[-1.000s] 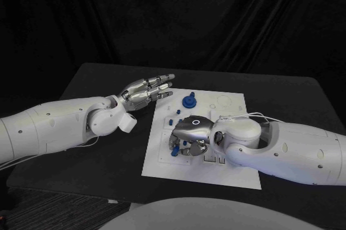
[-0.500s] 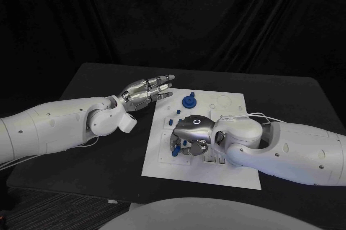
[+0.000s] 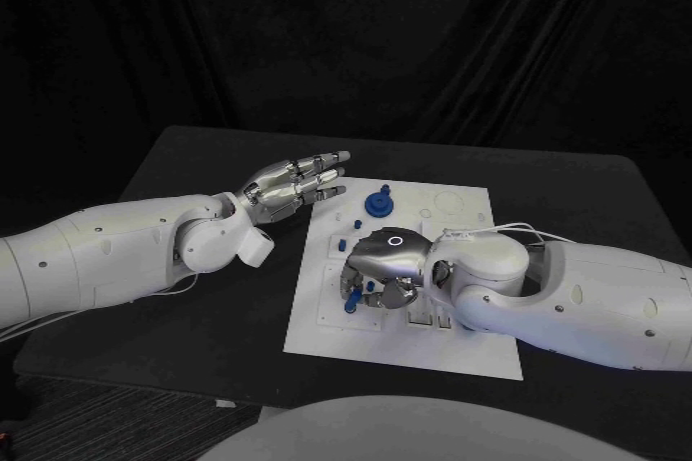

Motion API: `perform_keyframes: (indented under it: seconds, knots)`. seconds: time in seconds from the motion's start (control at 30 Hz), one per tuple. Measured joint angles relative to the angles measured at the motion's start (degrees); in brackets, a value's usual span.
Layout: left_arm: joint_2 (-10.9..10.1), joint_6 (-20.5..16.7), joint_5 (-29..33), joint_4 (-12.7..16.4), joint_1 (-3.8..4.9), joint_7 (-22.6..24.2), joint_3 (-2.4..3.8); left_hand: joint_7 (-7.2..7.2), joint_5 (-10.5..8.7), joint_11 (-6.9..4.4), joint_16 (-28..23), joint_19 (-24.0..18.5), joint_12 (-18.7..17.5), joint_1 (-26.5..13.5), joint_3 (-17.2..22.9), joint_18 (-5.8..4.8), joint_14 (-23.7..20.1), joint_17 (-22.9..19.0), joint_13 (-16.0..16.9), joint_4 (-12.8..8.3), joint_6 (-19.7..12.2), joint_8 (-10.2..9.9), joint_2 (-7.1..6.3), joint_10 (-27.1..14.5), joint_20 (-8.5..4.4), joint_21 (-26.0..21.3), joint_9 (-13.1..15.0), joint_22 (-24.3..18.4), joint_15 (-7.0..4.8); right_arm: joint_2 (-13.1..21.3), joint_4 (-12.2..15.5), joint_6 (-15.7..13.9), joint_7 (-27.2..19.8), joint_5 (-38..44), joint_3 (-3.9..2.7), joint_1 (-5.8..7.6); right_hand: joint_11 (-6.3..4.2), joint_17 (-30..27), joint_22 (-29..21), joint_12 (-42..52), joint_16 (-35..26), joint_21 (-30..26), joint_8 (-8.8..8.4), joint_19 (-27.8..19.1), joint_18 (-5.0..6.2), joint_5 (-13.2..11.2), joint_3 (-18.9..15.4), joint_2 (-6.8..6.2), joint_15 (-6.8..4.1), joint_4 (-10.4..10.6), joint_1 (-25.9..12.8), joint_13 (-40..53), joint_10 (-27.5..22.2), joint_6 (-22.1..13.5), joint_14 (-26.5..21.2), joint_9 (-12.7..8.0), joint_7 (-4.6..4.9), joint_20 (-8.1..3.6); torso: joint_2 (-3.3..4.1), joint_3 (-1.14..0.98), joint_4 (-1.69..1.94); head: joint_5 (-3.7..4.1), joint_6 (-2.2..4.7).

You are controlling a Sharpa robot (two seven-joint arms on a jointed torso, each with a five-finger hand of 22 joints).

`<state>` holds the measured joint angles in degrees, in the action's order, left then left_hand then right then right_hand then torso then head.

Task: Assemble the parts on the task board

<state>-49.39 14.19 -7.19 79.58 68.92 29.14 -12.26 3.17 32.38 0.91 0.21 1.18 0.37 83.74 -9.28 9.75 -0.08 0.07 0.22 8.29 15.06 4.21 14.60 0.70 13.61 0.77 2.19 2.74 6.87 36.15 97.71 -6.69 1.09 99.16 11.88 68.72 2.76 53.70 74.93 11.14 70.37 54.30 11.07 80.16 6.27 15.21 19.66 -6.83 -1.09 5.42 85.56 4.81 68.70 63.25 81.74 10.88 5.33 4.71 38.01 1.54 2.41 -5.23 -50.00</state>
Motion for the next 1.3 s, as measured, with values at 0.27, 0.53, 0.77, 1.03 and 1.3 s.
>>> perform_keyframes:
  seconds: [0.27, 0.53, 0.77, 1.03, 1.3]
  knots:
    - [0.1, 0.2, 0.0, -0.2, -0.24, -0.1, 0.00, 0.00, 0.00, 0.00, 0.0, 0.0, 0.0, 0.0, 0.0, 0.00, 0.0, 0.0, 0.0, 0.0, 0.0, 0.0, 0.00, 0.0, 0.00, 0.0, 0.0, 0.0, 0.00, -0.6, 0.3, 1.1, 0.3, 3.0, 0.01, 0.08, 0.00, -0.3, 0.0, 0.0, 0.0, 0.0, 0.00, 0.0, -0.01, 0.4, -0.2, 0.06, 0.00, -0.2, -0.1, -0.1, 0.0, 0.0, 0.0, 0.0, 0.01, 0.00, 0.08, -0.01, -0.01, 0.04, 0.00]
    - [0.1, 0.4, 0.0, -0.2, -0.38, -0.2, 0.00, 0.00, 0.00, 0.00, 0.0, 0.0, 0.0, 0.0, 0.0, 0.00, 0.0, 0.0, 0.0, 0.0, 0.0, 0.0, 0.00, 0.0, 0.00, 0.0, 0.0, 0.0, 0.00, -0.9, 0.4, 1.3, 0.3, 9.0, 0.01, 0.10, 0.00, 0.0, 0.0, 0.0, 0.0, 0.0, 0.00, 0.0, 0.00, 1.0, -0.3, 0.06, 0.00, -0.3, -0.1, -0.1, 0.0, 0.0, 0.0, 0.0, 0.02, 0.00, 0.08, -0.04, -0.01, -0.15, 0.00]
    - [0.1, 0.4, 0.0, -0.2, -0.43, -0.2, 0.01, 0.00, 0.00, 0.00, 0.0, 0.0, 0.0, 0.0, 0.0, 0.00, 0.0, 0.0, 0.0, 0.0, 0.0, 0.0, 0.00, 0.0, 0.00, 0.0, 0.0, 0.0, 0.00, -1.1, 0.6, 1.1, 0.2, 13.8, 0.01, 0.10, 0.22, -0.3, 0.0, -0.3, 0.0, 0.0, 0.07, 0.0, 0.00, 1.0, -0.3, -0.26, 0.00, -0.3, -0.4, -0.2, -0.2, -0.3, 0.0, 0.0, 0.31, 0.00, 0.08, -0.05, -0.03, -0.23, 0.00]
    - [0.2, 0.5, 0.0, -0.3, -0.50, -0.3, 0.01, 0.00, 0.00, 0.00, 0.0, 0.0, 0.0, 0.0, 0.0, 0.00, 0.0, 0.0, 0.0, 0.0, 0.0, 0.0, 0.00, 0.0, 0.00, 0.0, 0.0, 0.0, 0.00, -1.2, 0.9, 0.8, 0.0, 17.5, 0.01, 0.10, 0.22, -0.3, 0.0, -0.3, 0.0, 0.0, 0.07, 0.0, 0.00, 1.2, -0.3, -0.27, -0.16, -0.3, -0.4, -0.3, -0.2, -0.3, -0.2, 0.0, 0.32, 0.00, 0.08, -0.04, -0.04, -0.26, 0.00]
    - [0.2, 0.6, 0.0, -0.3, -0.53, -0.4, 0.01, 0.00, 0.00, 0.00, 0.0, 0.0, 0.0, 0.0, 0.0, 0.00, 0.0, 0.0, 0.0, 0.0, 0.0, 0.0, 0.00, 0.0, 0.00, 0.0, 0.0, 0.0, 0.00, -1.2, 1.3, 1.0, -0.4, 19.0, 0.01, 0.10, 0.22, -0.5, 0.0, -0.3, -0.2, 0.0, 0.07, 0.0, 0.00, 1.2, -0.4, -0.28, -0.24, -0.4, -0.4, -0.3, -0.2, -0.4, -0.2, 0.0, 0.43, 0.00, 0.06, -0.04, -0.04, -0.34, 0.00]
